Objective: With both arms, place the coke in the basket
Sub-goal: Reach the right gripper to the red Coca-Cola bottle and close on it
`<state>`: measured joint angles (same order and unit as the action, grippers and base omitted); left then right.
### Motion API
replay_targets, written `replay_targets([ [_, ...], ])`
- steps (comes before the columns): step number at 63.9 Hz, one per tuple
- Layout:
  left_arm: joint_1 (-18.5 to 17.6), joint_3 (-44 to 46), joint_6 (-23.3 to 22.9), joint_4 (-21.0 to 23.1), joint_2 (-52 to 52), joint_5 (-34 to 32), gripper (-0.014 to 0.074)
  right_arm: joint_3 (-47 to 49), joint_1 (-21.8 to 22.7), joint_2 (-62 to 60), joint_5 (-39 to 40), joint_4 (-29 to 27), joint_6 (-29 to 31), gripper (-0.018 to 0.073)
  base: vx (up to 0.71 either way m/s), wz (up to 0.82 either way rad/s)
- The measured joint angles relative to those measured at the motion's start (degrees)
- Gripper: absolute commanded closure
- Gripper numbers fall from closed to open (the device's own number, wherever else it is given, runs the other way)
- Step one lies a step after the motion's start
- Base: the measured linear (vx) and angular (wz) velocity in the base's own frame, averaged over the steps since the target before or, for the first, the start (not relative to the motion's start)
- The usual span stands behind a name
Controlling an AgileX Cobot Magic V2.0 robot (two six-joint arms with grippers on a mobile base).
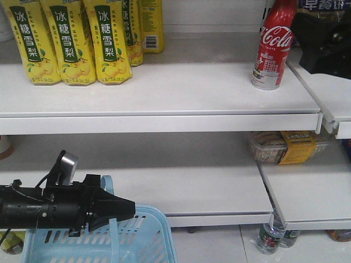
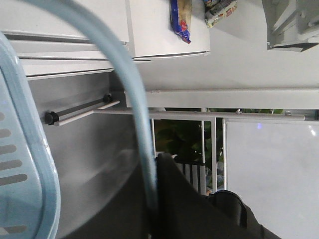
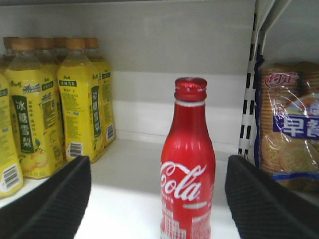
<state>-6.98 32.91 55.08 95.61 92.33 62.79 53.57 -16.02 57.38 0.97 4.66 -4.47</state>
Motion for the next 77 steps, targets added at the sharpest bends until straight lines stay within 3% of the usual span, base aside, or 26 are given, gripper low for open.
replay_targets([
  [22,0.0,0.0,0.0,0.0,0.0,0.0,0.0602,5.3,0.1,8.5,2.2,-0.1,1.5,0.0027,0.00,0.00],
  [39,0.0,0.0,0.0,0.0,0.0,0.0,0.0602,5.9,3.6,9.9,3.7,-2.0,2.6,0.0027,0.00,0.00],
  [77,0.0,0.0,0.0,0.0,0.0,0.0,0.0602,12.6,3.6,18.4,4.5,-2.4,2.7,0.0027,0.00,0.00],
])
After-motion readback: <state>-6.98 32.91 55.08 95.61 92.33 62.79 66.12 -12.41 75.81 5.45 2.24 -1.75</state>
